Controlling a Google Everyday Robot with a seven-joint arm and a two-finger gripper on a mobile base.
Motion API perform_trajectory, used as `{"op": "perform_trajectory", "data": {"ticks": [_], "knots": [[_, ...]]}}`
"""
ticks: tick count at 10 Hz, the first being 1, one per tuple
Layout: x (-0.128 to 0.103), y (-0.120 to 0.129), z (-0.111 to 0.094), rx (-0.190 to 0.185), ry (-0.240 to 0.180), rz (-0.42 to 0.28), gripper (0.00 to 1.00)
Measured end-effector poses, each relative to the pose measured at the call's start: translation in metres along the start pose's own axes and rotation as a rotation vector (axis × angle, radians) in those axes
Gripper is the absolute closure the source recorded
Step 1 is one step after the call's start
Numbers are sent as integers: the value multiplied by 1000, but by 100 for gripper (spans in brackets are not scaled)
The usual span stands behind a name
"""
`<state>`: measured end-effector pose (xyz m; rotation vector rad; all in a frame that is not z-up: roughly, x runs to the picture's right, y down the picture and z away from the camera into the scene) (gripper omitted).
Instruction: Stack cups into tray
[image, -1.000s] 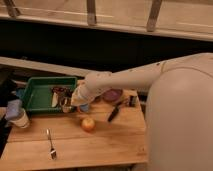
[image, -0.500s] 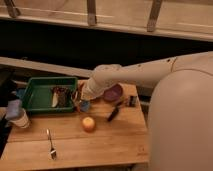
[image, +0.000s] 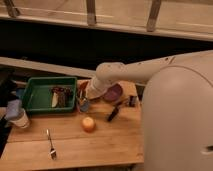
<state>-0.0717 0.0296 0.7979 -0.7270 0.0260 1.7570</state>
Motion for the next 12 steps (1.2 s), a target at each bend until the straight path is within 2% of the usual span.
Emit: {"op": "perform_trajectory", "data": {"ticks": [2,6,10,12], "knots": [[-2,-4,15,-3,12,13,82],[-12,-6,35,1,29,14,43],[-13,-5,51,-10,38,17,40],[-13,-5,51,-8,38,15,40]]}}
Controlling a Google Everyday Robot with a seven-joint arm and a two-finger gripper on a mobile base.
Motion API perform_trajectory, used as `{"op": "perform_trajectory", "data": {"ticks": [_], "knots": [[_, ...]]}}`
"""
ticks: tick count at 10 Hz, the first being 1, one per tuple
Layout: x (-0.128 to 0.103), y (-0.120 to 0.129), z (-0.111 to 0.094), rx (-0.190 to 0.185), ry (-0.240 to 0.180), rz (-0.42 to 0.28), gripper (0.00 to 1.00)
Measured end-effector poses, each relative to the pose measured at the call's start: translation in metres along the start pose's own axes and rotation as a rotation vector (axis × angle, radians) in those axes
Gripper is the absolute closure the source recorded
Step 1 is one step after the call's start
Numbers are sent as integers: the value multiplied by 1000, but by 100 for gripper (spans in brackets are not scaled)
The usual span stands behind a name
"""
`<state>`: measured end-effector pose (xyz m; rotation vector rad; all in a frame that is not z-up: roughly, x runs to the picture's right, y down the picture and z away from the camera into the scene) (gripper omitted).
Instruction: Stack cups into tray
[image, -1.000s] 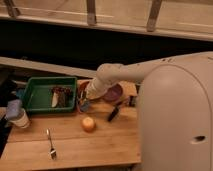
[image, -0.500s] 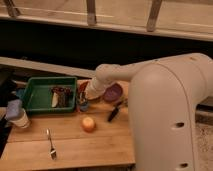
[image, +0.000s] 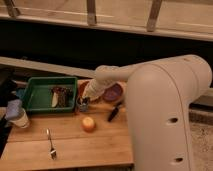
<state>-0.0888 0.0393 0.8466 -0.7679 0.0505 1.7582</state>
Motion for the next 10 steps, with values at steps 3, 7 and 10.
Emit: {"op": "perform_trajectory", "data": {"ticks": [3,7,10], "knots": [[5,4,-4,22,2,-8,40],[19,-4,-7,43,15,8,40],[26,-8,2,32,29,28,40]]}}
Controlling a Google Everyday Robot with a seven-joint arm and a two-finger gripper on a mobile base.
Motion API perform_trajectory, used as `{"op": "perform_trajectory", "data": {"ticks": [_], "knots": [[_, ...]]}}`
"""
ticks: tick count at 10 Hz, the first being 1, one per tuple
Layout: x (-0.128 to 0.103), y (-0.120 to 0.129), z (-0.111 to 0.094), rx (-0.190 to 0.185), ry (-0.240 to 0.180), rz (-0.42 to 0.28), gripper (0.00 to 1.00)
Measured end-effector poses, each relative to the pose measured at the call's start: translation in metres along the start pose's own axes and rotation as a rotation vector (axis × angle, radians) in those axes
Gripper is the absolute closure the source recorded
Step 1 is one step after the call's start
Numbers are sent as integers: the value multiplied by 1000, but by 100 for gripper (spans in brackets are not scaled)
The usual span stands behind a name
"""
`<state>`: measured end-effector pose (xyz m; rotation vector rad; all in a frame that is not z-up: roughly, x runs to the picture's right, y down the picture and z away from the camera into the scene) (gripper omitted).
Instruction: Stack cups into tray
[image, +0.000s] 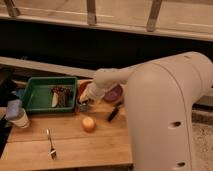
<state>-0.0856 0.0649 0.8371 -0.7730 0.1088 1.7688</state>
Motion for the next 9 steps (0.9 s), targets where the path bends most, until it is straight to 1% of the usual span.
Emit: {"op": "perform_trajectory", "data": {"ticks": [4,6,7,9], "knots": [[2,-12,23,-17,28,29,40],[-1,-15,28,-26,31,37,40],[-3,-16,30,-30,32,37,44],[-8,-13,35,-38,38,30,65]]}}
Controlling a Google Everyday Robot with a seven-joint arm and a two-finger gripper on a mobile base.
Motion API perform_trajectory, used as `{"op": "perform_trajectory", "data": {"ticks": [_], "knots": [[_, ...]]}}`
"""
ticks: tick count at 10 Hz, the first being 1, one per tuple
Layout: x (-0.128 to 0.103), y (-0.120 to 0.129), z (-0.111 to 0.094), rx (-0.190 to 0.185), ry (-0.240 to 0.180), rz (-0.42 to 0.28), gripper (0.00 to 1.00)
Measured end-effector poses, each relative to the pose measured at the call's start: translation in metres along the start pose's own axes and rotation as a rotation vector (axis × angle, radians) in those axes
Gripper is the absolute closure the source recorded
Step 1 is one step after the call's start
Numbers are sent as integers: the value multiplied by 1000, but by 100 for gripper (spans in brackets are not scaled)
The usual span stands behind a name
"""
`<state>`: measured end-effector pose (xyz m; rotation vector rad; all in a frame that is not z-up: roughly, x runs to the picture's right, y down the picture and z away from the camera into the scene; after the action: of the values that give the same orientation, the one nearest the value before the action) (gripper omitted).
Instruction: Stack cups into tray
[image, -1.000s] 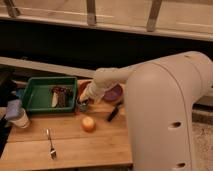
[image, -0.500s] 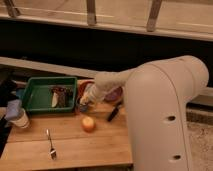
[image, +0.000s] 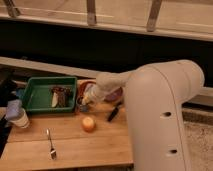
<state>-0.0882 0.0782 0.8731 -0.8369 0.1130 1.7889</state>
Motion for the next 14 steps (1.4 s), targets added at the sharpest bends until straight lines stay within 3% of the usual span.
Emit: {"op": "perform_trajectory", "data": {"ticks": [3,4,6,8,12,14], "knots": [[-2,6,7,-8,12,-13,93],[-2,7,9,-8,17,-16,99],[2,21,6,12,21,-49,100],[3,34,-16,26,-1,-78,100],[6,89,-86,57,-68,-200,100],[0,121,-107,55,-105,-274,100]]}}
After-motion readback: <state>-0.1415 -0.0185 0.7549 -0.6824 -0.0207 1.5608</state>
